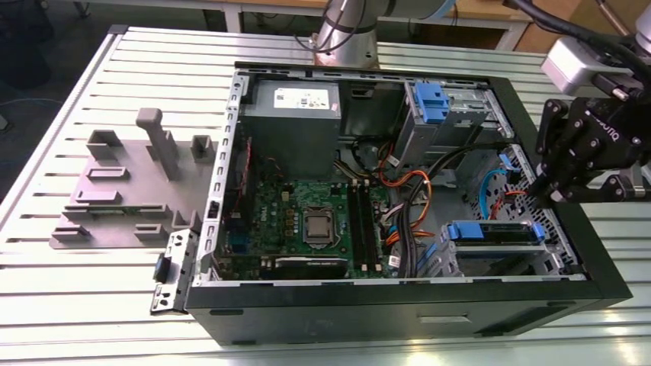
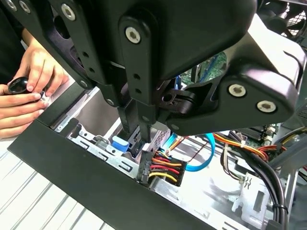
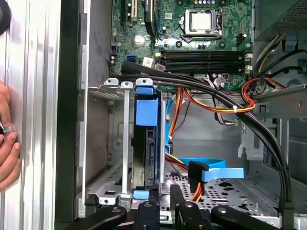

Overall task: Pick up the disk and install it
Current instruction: 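Insert the first disk wire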

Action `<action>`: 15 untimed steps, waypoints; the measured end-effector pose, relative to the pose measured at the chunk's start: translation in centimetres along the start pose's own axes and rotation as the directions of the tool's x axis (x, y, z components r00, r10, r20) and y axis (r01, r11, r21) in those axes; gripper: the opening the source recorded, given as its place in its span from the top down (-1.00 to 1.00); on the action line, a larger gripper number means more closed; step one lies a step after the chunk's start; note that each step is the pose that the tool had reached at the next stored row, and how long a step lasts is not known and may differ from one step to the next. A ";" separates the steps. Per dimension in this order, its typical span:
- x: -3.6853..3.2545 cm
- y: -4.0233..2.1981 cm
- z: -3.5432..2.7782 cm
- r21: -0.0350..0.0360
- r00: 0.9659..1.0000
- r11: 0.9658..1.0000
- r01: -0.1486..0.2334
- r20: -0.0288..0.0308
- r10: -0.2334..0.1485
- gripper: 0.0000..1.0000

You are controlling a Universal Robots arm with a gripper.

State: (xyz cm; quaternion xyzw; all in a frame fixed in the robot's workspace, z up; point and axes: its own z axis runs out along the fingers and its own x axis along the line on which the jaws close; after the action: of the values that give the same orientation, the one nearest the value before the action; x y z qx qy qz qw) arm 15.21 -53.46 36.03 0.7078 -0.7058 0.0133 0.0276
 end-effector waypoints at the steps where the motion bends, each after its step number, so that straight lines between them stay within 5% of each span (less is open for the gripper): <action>1: -0.07 -0.04 0.00 0.000 1.000 1.000 0.001 0.000 -0.001 0.52; 11: -0.26 -0.20 -0.02 0.003 0.999 0.999 0.046 -0.001 -0.046 0.50; 15: -0.26 -0.19 -0.02 0.005 0.997 0.997 0.081 -0.002 -0.081 0.25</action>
State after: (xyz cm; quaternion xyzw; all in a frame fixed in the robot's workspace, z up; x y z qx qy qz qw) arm 15.40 -53.19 36.03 0.7358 -0.6765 0.0144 0.0270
